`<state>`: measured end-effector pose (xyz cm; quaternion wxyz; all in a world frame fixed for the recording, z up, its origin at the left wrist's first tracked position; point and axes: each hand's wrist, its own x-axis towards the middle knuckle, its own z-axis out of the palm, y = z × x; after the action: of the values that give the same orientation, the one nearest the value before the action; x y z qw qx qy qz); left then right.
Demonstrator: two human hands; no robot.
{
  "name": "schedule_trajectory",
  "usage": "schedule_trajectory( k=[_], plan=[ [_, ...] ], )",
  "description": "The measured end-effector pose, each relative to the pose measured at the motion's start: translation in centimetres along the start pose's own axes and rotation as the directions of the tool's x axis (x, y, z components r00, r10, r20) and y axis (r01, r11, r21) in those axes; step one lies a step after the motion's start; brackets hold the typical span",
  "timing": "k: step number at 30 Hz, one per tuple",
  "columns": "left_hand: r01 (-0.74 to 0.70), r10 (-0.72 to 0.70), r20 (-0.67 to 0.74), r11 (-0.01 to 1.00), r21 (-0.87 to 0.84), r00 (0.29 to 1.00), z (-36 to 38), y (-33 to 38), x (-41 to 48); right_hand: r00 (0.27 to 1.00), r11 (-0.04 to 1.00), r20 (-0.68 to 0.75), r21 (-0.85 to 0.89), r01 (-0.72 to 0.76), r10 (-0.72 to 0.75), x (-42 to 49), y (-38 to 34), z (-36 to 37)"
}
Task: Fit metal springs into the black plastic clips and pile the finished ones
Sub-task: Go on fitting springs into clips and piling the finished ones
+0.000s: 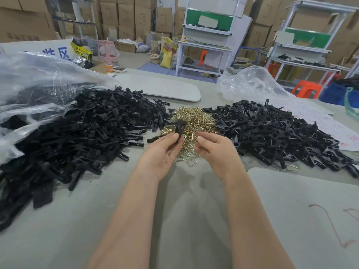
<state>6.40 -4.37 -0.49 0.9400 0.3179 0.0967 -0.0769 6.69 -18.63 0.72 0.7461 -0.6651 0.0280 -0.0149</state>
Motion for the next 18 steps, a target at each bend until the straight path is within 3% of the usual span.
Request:
schedule_trajectory(
  k=[5, 8, 10, 12, 16, 18],
  plan=[
    [-0.041, 0.042, 0.002, 0.975, 0.22, 0.999, 0.0, -0.4, 0.0, 0.99, 0.979, -0.141, 0.198, 0.045, -0.016, -0.2, -0.8, 0.1],
    [-0.142, 0.146, 0.018, 0.919, 0.368, 0.989, 0.2, -0.9, 0.1, 0.973, 0.983, -0.196, 0.107, 0.147, -0.124, -0.3, -0.8, 0.5],
    [-0.252, 0.262, 0.071, 0.767, 0.59, 0.963, 0.3, -1.2, 0.1, 0.964, 0.984, -0.212, 0.029, 0.174, -0.164, -0.3, -0.7, 0.7],
    [-0.354, 0.377, 0.161, 0.528, 0.772, 0.912, 0.3, -1.5, 0.0, 0.959, 0.987, -0.239, 0.024, 0.161, -0.151, -0.2, -0.8, 0.5],
    [-0.39, 0.489, 0.254, 0.199, 0.899, 0.834, 0.4, -2.0, -0.3, 0.963, 0.988, -0.248, 0.084, 0.127, -0.103, -0.2, -0.9, -0.2],
    [-0.387, 0.523, 0.296, 0.07, 0.92, 0.799, 0.2, -2.2, -0.2, 0.965, 0.992, -0.232, -0.015, 0.123, -0.123, -0.2, -0.9, -0.4]
  ],
)
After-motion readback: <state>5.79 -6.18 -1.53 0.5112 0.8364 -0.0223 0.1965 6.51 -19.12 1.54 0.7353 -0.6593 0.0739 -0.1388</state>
